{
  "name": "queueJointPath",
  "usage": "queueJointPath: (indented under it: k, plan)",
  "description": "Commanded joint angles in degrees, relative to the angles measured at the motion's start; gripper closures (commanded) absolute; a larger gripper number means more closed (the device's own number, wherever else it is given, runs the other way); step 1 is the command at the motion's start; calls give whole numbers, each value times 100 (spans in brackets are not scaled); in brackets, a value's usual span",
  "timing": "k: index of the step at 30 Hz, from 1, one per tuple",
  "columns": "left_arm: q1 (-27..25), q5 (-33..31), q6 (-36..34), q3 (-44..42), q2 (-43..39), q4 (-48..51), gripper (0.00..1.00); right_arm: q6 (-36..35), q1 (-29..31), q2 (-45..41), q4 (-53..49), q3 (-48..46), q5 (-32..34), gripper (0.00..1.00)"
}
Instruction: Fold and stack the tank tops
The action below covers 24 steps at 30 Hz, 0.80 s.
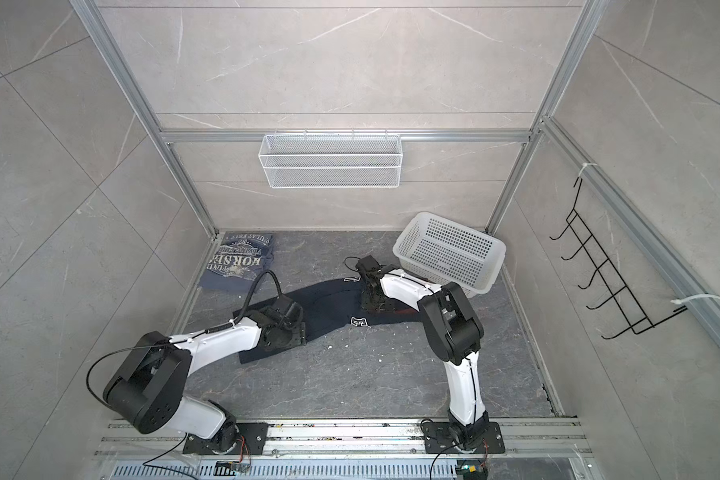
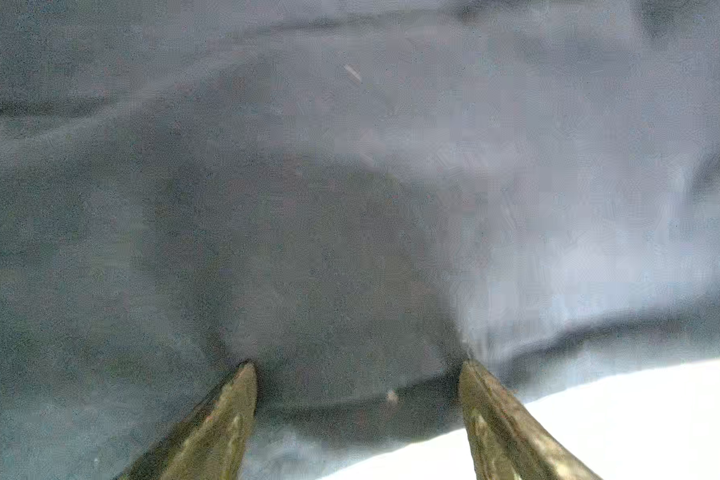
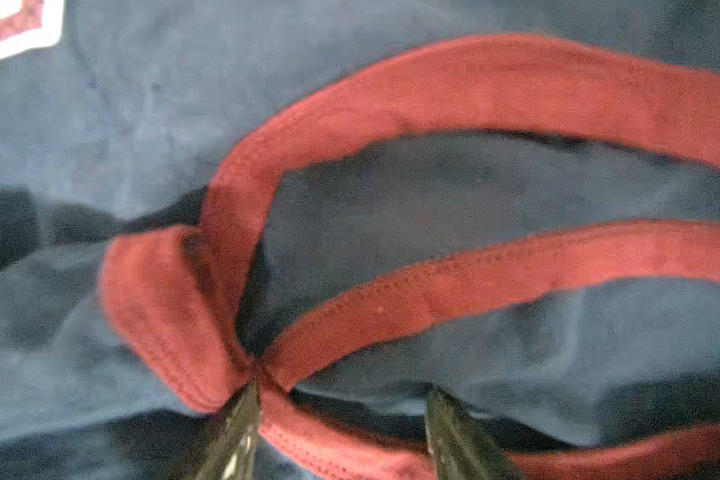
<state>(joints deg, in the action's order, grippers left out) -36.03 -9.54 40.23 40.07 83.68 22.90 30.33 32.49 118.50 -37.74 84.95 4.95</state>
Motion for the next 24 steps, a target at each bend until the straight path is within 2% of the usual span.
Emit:
queueJointPath:
  k: [1, 5, 9, 13, 17, 19, 24]
  plan:
    - [-662, 461, 1254, -582, -207, 899, 21, -369, 241, 341, -170, 313, -101, 34]
    - [-1525, 373, 2143, -887, -782, 1187, 21, -738, 401, 671, -172, 763, -277, 35]
    - [-2225, 364, 2612, -1000, -1130, 1209, 21, -1013, 591, 1117, -277, 1407, -528, 35]
    - [-2753, 206, 2766, -793, -1049, 1221, 21, -1035, 634, 1684, -449, 2210, -622, 35]
    - [-3193, 176, 2796, -515, -774, 1023, 21, -1197, 553, 2203, -866, 3189, -91, 36]
    - [-3451, 103, 2790, -332, -659, 1015, 21, -1255, 445, 2370, -944, 3590, -34, 36]
    - [-4053, -405, 2834, -53, -741, 956, 20, -1399, 215, 3117, -1451, 5047, -38, 36]
